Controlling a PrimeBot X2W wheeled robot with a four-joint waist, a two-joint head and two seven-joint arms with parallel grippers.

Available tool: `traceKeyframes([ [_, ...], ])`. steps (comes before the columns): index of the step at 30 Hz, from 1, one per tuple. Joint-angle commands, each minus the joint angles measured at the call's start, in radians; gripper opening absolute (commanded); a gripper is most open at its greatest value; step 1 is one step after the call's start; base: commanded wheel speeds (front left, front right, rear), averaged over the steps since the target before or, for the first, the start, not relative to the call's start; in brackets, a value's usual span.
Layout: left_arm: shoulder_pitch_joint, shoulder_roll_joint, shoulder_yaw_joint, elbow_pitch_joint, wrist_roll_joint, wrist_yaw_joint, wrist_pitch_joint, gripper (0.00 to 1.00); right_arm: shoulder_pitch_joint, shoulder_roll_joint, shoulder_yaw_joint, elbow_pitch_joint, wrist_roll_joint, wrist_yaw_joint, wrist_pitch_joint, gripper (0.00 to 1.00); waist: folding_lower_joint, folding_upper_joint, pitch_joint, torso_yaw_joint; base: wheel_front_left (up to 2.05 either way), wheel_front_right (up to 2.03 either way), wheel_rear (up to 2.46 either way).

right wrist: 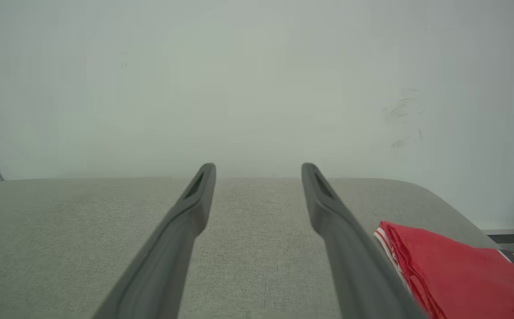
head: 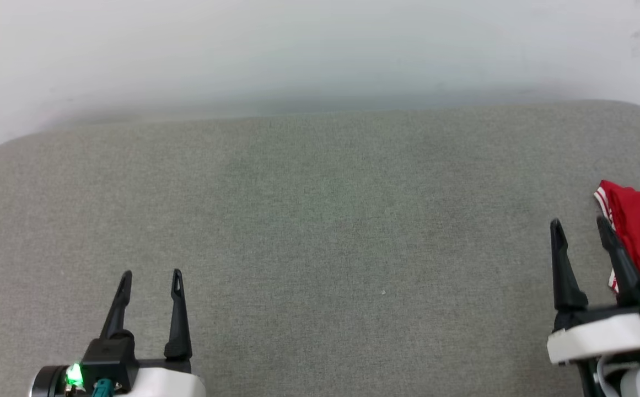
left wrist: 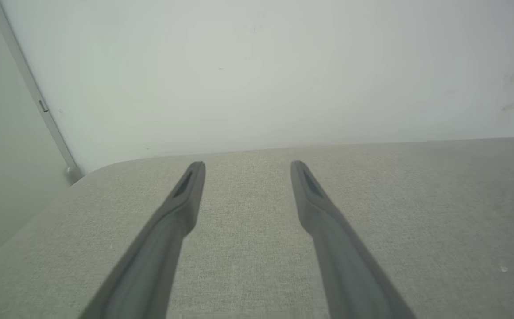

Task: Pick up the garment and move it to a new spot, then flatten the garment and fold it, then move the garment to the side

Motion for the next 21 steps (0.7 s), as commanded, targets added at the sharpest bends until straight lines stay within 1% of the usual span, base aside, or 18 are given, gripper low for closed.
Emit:
traceKeyframes([
  [1,0.014,-0.001,-0.002,0.005,-0.005,-0.005,-0.002,1.0,0.037,0.017,-0.01,-0.013,0.003,-0.001,-0.001,1.0,0.0001,0.0,-0.015,-0.002,0.0,0.0,0.0],
  [11,0.06,-0.005,-0.005,0.029,-0.01,-0.027,-0.002,1.0,0.186,0.056,-0.042,-0.079,0.006,-0.001,-0.001,1.0,0.0001,0.0,-0.068,0.002,0.0,0.0,0.0],
  [21,0.076,-0.008,0.002,0.038,-0.012,-0.038,-0.002,1.0,0.241,0.067,-0.019,-0.085,0.023,-0.001,-0.001,1.0,0.0001,0.0,-0.081,0.011,0.0,0.0,0.0],
])
